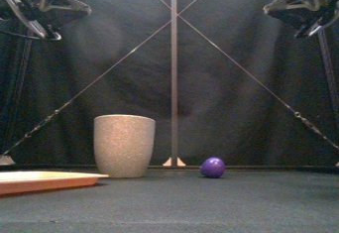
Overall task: Pick the onion then place it in the grey bowl
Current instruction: Pick the onion
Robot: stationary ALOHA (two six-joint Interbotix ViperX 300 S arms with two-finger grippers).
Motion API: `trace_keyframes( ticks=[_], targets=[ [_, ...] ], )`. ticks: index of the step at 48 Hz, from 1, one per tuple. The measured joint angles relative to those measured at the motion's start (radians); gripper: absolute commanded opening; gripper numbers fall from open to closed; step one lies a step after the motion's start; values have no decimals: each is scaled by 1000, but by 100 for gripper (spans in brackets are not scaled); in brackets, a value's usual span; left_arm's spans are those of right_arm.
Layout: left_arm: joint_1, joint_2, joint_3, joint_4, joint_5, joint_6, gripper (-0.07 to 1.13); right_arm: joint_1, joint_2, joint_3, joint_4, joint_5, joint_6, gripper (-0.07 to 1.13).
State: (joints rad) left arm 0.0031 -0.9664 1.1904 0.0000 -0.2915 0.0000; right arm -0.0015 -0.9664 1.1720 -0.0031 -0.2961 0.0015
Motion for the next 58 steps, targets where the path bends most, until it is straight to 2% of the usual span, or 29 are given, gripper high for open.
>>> trace_keyframes(
  ticks=[4,8,15,20,29,32,42,53,58],
  targets=[
    [17,0,-17,0,31,0,4,-2,0,0,-8,17,-2,6],
    [28,-2,-29,0,63,0,4,0,0,-2,-32,81,-3,6],
    [35,-2,-31,-2,95,0,4,0,20,-31,-64,256,11,18],
    [37,0,-31,-2,100,0,4,5,55,-57,-51,351,26,40],
    [51,-2,-31,-2,101,0,4,14,109,-91,67,417,83,99],
    [60,-2,-31,-3,100,0,5,18,123,-94,109,422,107,109],
    [78,0,-31,-3,100,-2,5,75,201,-61,166,431,126,102],
    [86,0,-31,-3,100,-3,5,192,371,-37,155,457,118,102],
    [87,0,-31,-3,100,-3,5,239,430,-54,110,523,120,102]
  ],
)
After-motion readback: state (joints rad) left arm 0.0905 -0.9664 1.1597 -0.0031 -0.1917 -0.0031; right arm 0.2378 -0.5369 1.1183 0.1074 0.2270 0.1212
